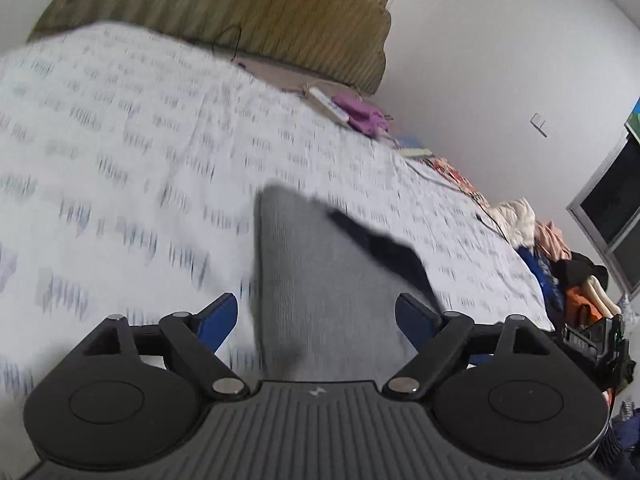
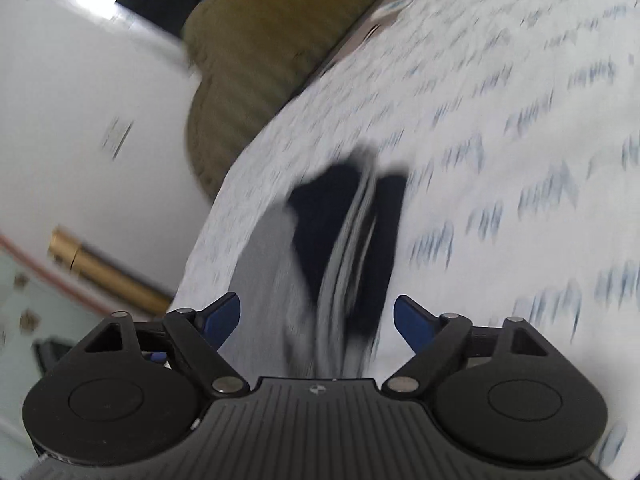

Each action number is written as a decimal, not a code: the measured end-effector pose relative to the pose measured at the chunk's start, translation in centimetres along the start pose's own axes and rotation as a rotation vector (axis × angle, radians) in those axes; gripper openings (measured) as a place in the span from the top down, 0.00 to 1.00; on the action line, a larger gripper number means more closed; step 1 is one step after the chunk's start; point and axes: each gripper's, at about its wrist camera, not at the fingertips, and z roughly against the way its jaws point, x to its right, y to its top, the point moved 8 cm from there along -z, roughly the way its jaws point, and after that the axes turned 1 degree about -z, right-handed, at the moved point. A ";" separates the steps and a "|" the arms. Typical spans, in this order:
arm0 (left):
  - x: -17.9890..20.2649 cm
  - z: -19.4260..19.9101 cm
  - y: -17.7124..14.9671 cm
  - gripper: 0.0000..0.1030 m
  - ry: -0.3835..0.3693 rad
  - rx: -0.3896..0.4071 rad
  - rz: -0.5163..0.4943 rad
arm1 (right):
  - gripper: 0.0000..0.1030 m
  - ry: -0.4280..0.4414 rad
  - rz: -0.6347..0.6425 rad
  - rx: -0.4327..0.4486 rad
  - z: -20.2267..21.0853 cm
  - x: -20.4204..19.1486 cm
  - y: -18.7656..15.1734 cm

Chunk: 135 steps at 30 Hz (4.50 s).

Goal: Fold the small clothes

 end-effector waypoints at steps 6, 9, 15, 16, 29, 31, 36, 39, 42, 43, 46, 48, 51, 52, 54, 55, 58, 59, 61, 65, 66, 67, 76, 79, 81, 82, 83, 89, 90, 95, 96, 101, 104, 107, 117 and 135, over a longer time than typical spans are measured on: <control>-1.2 -8.9 3.9 0.17 0.186 -0.077 0.006 | 0.23 -0.131 -0.018 -0.018 -6.5 2.6 5.4; -1.3 -13.1 3.5 0.18 0.211 -0.158 -0.051 | 0.30 -0.125 -0.003 -0.035 -9.4 2.2 5.6; 0.2 -14.0 4.6 0.88 0.172 -0.128 -0.128 | 0.79 -0.106 0.106 -0.049 -10.3 0.6 5.5; 0.7 -13.8 4.8 0.89 0.184 -0.107 -0.152 | 0.79 -0.099 0.109 -0.024 -9.9 0.5 5.7; 2.9 -4.0 0.6 0.64 0.230 0.134 -0.425 | 0.44 -0.132 0.257 0.101 -3.0 -2.9 2.5; 4.9 -1.2 -2.1 0.43 0.237 0.222 -0.592 | 0.33 -0.127 0.358 0.076 -2.6 -5.0 1.5; 9.3 -0.6 -9.4 0.38 0.106 0.131 -0.903 | 0.32 -0.159 0.499 -0.025 -6.6 -7.6 1.7; 8.9 -2.6 -11.4 0.40 0.120 0.020 -0.896 | 0.33 -0.198 0.476 -0.136 -11.5 -7.3 2.9; 8.1 -3.4 -10.8 0.41 0.113 -0.021 -0.796 | 0.37 -0.337 0.538 -0.228 -15.6 -4.8 3.3; 7.8 -3.6 -10.5 0.40 0.107 -0.033 -0.765 | 0.37 -0.335 0.552 -0.223 -16.0 -4.7 3.5; 7.5 -3.9 -10.2 0.39 0.111 -0.030 -0.739 | 0.37 -0.349 0.519 -0.216 -16.5 -4.8 3.8; 7.7 -3.3 -9.8 0.40 0.117 -0.020 -0.718 | 0.36 -0.360 0.524 -0.191 -15.7 -5.3 3.7; 7.3 -0.8 -9.7 0.41 0.095 -0.003 -0.649 | 0.33 -0.367 0.482 -0.079 -11.9 -6.9 2.8; 7.3 0.0 -10.0 0.40 0.079 -0.002 -0.632 | 0.30 -0.312 0.458 -0.040 -10.2 -7.9 2.0; 7.1 0.6 -10.5 0.40 0.060 -0.027 -0.624 | 0.28 -0.122 0.414 -0.033 -6.3 -10.0 -1.7; 7.0 0.5 -10.8 0.40 0.066 -0.042 -0.629 | 0.27 -0.122 0.414 -0.033 -6.3 -10.0 -1.7; 6.2 -1.0 -11.3 0.40 0.088 -0.086 -0.596 | 0.20 -0.035 0.377 -0.066 -5.0 -10.0 -4.8; 6.0 -1.3 -11.2 0.39 0.086 -0.078 -0.574 | 0.20 -0.029 0.348 -0.108 -5.5 -8.9 -5.7; 6.2 -1.7 -11.0 0.38 0.093 -0.075 -0.567 | 0.32 -0.069 0.330 -0.153 -7.0 -6.0 -6.8; 6.9 0.2 -10.2 0.38 0.097 -0.072 -0.527 | 0.29 -0.069 0.269 -0.090 -5.4 -5.3 -5.9; 6.9 1.3 -9.8 0.38 0.095 -0.060 -0.513 | 0.28 -0.080 0.272 -0.068 -4.5 -5.7 -5.8; 6.7 2.5 -9.5 0.38 0.100 -0.040 -0.502 | 0.27 -0.083 0.294 -0.045 -3.6 -6.5 -6.1; -1.7 19.7 0.9 0.28 0.443 0.232 -0.490 | 0.23 -0.284 0.455 -0.133 10.0 -6.3 -12.9; -5.4 25.3 7.0 0.22 0.655 0.406 -0.450 | 0.22 -0.594 0.581 -0.096 17.0 -3.2 -9.3; -6.5 27.5 9.2 0.22 0.663 0.505 -0.334 | 0.21 -0.783 0.554 0.071 22.9 -2.1 -4.5; -6.6 27.7 9.6 0.22 0.636 0.547 -0.288 | 0.21 -0.836 0.553 0.169 25.6 -2.4 -2.5; -6.3 26.9 9.5 0.22 0.623 0.557 -0.256 | 0.18 -0.861 0.577 0.257 27.1 -3.4 -1.3; 1.6 13.0 -1.0 0.22 0.367 0.256 -0.257 | 0.02 -0.572 0.620 0.365 22.7 -6.6 -3.4; 2.9 10.5 -3.5 0.22 0.333 0.179 -0.265 | 0.02 -0.507 0.611 0.305 20.6 -6.4 -4.7; 4.5 4.5 -11.8 0.22 0.373 0.031 -0.313 | 0.04 -0.440 0.594 0.095 13.3 -2.6 -10.8; 4.3 4.0 -12.5 0.22 0.358 -0.015 -0.288 | 0.05 -0.433 0.561 0.068 12.6 -1.7 -11.4; 4.3 3.2 -14.7 0.20 0.359 -0.029 -0.299 | 0.03 -0.456 0.512 0.038 14.9 4.0 -12.3; 3.9 2.6 -14.4 0.16 0.371 0.002 -0.340 | 0.01 -0.517 0.496 0.051 17.2 7.7 -11.8; 4.3 2.8 -14.7 0.16 0.379 0.012 -0.363 | 0.01 -0.573 0.528 0.100 20.2 10.8 -10.8; 3.9 2.7 -14.4 0.14 0.368 0.012 -0.340 | 0.01 -0.620 0.543 0.102 31.8 20.5 -7.0; 4.1 2.3 -14.6 0.08 0.356 -0.006 -0.358 | 0.01 -0.586 0.535 0.118 32.7 20.9 -7.5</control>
